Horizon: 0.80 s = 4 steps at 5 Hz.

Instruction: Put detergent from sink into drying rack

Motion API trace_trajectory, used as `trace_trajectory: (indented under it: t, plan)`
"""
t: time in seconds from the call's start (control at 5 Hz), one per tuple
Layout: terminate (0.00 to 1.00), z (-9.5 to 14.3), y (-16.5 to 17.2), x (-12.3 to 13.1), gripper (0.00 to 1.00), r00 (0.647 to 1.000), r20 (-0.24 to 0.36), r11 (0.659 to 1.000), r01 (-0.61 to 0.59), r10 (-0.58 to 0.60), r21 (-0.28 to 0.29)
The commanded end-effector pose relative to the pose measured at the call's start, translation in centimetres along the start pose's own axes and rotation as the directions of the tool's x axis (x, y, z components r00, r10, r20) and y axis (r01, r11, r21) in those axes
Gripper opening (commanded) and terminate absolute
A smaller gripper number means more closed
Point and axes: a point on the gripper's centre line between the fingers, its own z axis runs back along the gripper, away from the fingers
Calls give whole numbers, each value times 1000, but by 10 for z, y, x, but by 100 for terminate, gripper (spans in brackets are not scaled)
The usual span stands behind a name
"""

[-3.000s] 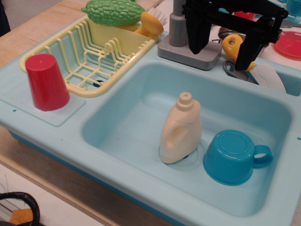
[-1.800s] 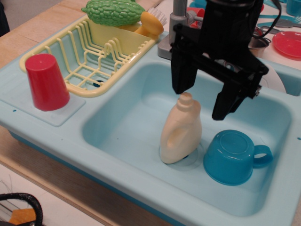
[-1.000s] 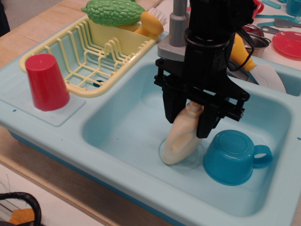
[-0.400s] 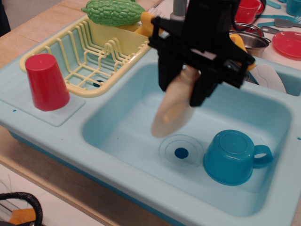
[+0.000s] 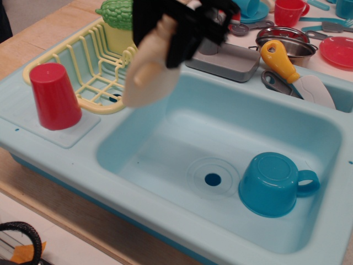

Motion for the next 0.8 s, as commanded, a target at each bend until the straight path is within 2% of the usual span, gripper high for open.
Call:
trace_trajectory:
  t: [0.0, 0.2, 0.4, 0.6]
  plan:
    - [0, 24, 55, -1, 0, 996, 84, 995, 28, -36, 93]
    - [0, 15, 74, 2, 0, 987, 145, 993, 48, -64, 108]
    - [0, 6, 72, 8, 100, 981, 180, 996, 58, -69, 66]
    - [0, 6, 72, 8, 100, 981, 180, 996, 58, -69, 66]
